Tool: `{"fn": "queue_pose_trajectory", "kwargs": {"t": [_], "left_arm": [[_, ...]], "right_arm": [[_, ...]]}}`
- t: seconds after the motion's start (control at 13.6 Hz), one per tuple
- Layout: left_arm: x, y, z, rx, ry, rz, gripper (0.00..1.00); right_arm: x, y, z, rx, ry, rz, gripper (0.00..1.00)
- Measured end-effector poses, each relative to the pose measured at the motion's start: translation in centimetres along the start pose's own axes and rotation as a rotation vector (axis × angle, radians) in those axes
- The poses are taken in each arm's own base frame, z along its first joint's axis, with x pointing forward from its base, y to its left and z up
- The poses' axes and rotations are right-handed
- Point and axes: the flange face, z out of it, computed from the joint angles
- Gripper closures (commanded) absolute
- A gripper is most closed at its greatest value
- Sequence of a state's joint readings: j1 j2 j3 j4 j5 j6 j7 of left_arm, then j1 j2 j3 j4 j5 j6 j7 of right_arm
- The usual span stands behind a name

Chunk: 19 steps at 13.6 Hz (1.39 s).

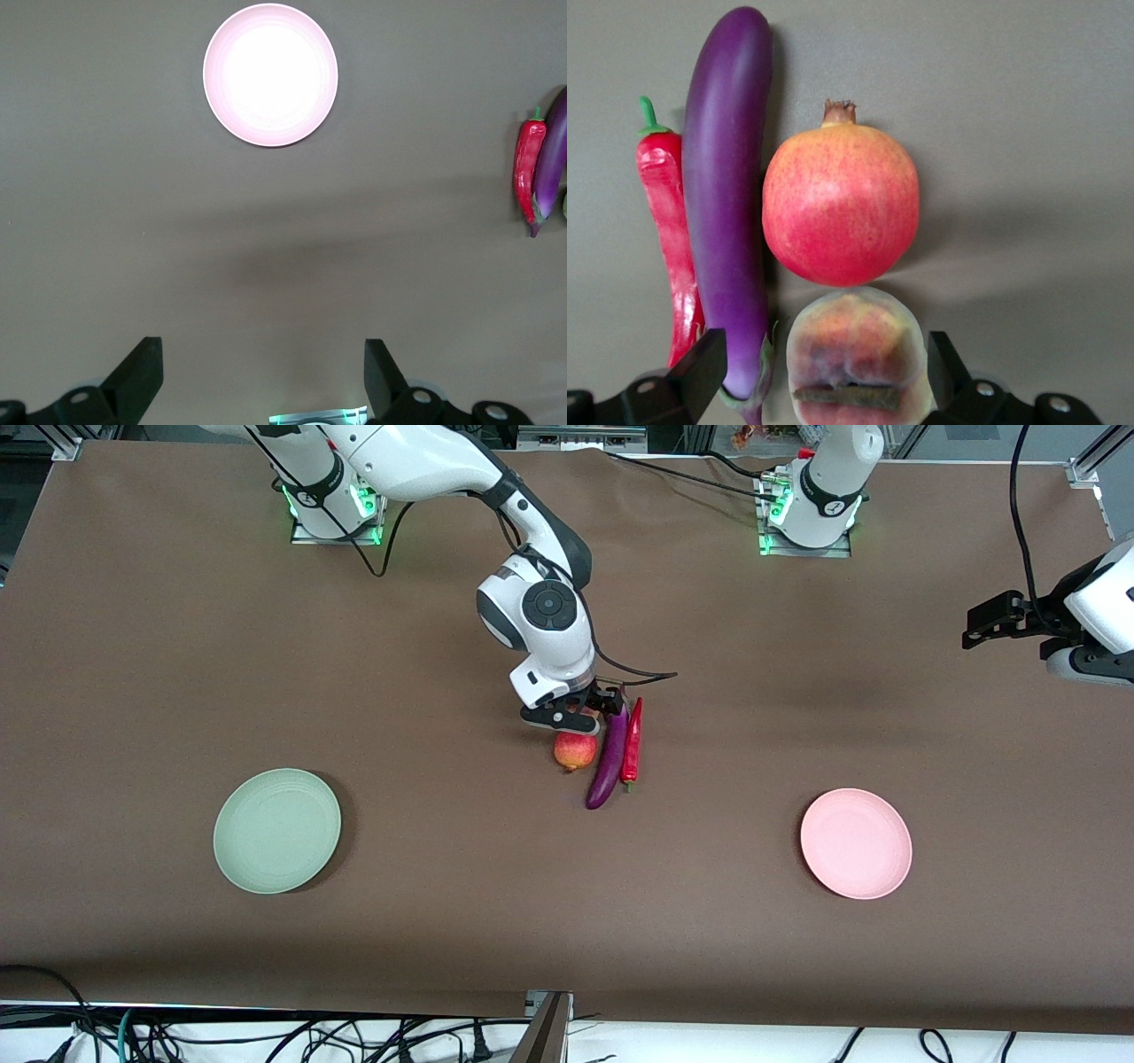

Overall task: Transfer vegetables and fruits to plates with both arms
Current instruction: 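Grasp the cut peach with the right gripper and lift it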

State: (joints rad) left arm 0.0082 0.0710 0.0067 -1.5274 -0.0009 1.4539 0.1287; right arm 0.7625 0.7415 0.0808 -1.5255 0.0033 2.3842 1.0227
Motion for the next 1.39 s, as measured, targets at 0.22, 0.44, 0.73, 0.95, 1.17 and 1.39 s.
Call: {"fn": "queue_pose_trajectory", "kwargs": {"t": [0.22,0.44,0.73,0.95,1.17,1.39], "left_arm": [[0.0,0.1,0.0,0.000,0.000,0.001,0.00],[0.1,0.2,-0.4,-0.003,0.045,0.003,0.00],[-3.1,0.7,1.0,0.001,0.110,0.003,0.00],[-4.0,0.8,0.9,0.003,0.126,0.003,0.00],[-3.9,0.8,1.1,0.003,0.122,0.002,0.00],[-3.7,0.5,1.5,0.001,0.115,-0.002,0.00]], "right_arm": [[-1.0,-0.2,1.1,-0.014,-0.009,-0.035,0.00],[-1.6,-0.2,2.4,-0.042,0.000,-0.069,0.00],[-3.0,-0.2,4.5,-0.071,-0.006,-0.104,0.29],[-3.4,-0.5,4.6,-0.077,0.004,-0.125,0.46],[-2.6,-0.3,4.2,-0.075,0.016,-0.116,0.46],[0.4,0.0,0.8,-0.115,0.010,-0.100,0.46]]}}
